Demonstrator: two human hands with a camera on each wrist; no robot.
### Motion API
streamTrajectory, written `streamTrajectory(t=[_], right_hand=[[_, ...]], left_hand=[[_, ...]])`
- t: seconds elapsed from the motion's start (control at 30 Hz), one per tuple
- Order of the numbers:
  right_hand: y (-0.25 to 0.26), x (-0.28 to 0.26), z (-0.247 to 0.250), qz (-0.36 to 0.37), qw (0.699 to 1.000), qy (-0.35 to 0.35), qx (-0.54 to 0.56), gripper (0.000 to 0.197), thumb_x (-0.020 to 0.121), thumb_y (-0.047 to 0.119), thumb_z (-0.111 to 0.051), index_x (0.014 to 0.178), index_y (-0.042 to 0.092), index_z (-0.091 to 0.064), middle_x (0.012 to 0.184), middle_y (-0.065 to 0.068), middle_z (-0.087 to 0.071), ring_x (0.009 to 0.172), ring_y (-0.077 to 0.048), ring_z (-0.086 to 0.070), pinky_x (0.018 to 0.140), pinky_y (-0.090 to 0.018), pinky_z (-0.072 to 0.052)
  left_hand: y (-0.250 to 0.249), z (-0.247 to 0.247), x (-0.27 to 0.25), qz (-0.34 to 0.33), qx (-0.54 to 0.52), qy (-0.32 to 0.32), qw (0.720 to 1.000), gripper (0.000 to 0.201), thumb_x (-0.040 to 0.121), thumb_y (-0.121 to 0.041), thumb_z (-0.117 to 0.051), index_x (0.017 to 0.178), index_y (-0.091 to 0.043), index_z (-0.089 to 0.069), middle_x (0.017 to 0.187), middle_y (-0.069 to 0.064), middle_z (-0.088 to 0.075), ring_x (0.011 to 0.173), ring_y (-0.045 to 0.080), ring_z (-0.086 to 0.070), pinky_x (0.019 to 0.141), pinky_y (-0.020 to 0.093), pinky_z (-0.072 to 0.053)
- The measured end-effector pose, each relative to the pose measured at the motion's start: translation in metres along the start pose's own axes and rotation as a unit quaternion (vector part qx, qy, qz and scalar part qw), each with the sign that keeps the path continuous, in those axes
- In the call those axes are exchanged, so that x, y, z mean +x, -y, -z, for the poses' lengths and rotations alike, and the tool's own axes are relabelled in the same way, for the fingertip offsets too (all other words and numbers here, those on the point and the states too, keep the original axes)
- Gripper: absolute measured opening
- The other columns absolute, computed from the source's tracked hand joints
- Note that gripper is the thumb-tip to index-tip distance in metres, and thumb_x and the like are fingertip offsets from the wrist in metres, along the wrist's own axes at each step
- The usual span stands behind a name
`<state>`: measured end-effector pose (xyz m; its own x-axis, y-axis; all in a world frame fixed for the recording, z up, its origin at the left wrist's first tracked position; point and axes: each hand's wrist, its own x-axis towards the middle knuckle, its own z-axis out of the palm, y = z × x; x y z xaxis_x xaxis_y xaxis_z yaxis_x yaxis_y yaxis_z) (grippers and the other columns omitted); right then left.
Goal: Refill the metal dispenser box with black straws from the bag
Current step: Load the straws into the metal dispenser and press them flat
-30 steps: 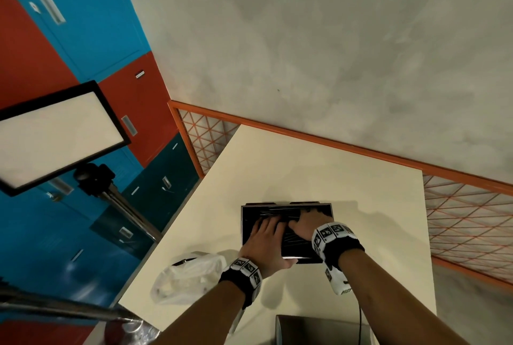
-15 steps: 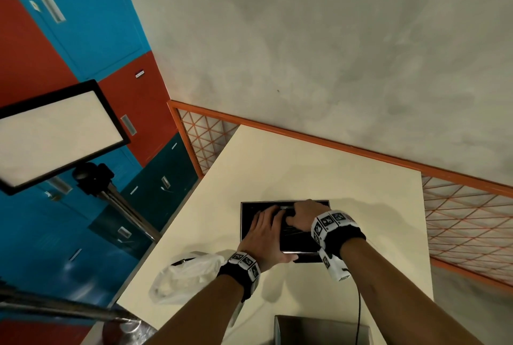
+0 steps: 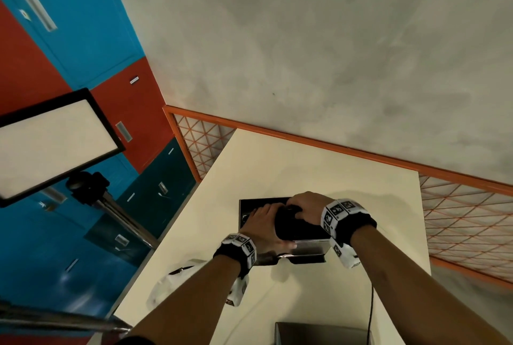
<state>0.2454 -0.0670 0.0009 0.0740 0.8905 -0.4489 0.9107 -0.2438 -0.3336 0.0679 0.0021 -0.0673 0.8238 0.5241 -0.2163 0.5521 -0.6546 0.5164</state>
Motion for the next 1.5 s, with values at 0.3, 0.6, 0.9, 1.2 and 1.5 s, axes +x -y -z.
streamTrajectory(t=[0.3, 0.6, 0.9, 1.2, 1.5], right_hand=[[-0.028, -0.011, -0.001, -0.035, 0.987, -0.035, 0.15, 0.032, 0.091, 0.016, -0.061, 0.119, 0.03, -0.066, 0.115, 0.001, -0.065, 0.105, -0.019, -0.059, 0.09, -0.034, -0.046], [-0.026, -0.04, -0.046, -0.11, 0.748, -0.331, 0.564, 0.031, 0.094, 0.046, -0.058, 0.117, 0.03, -0.068, 0.119, 0.01, -0.068, 0.111, -0.008, -0.061, 0.094, -0.029, -0.044], [0.007, -0.024, -0.065, -0.157, 0.8, -0.356, 0.456, 0.042, 0.103, 0.037, -0.043, 0.136, 0.014, -0.054, 0.138, -0.005, -0.055, 0.125, -0.021, -0.05, 0.107, -0.032, -0.036], [0.01, -0.024, -0.083, -0.121, 0.89, -0.374, 0.232, 0.037, 0.102, 0.019, -0.035, 0.118, -0.001, -0.062, 0.117, -0.017, -0.063, 0.108, -0.034, -0.059, 0.094, -0.037, -0.045], [0.002, -0.041, -0.08, -0.115, 0.948, -0.298, 0.004, 0.028, 0.096, 0.028, -0.042, 0.101, 0.016, -0.067, 0.103, 0.0, -0.063, 0.097, -0.02, -0.06, 0.086, -0.032, -0.048]], left_hand=[[-0.001, 0.011, 0.011, 0.008, -0.003, 0.064, 0.998, 0.096, 0.056, -0.076, -0.076, 0.136, -0.038, -0.037, 0.122, -0.013, -0.052, 0.115, 0.014, -0.048, 0.098, 0.039, -0.047], [0.001, 0.02, 0.026, 0.024, -0.018, 0.12, 0.992, 0.101, 0.058, -0.08, -0.075, 0.14, -0.038, -0.037, 0.128, -0.008, -0.058, 0.115, 0.016, -0.057, 0.101, 0.042, -0.049], [-0.002, 0.019, 0.027, -0.04, 0.126, 0.077, 0.988, 0.095, 0.079, -0.078, -0.059, 0.154, -0.046, -0.01, 0.14, 0.003, -0.047, 0.125, 0.028, -0.049, 0.097, 0.051, -0.045], [0.009, -0.014, -0.003, -0.061, 0.114, 0.021, 0.991, 0.097, 0.081, -0.088, -0.037, 0.157, -0.041, 0.0, 0.145, 0.004, -0.037, 0.133, 0.028, -0.038, 0.109, 0.054, -0.034], [0.009, -0.038, -0.024, -0.074, 0.149, -0.025, 0.986, 0.1, 0.077, -0.064, -0.063, 0.156, -0.035, -0.01, 0.147, -0.004, -0.039, 0.132, 0.022, -0.041, 0.111, 0.046, -0.034]])
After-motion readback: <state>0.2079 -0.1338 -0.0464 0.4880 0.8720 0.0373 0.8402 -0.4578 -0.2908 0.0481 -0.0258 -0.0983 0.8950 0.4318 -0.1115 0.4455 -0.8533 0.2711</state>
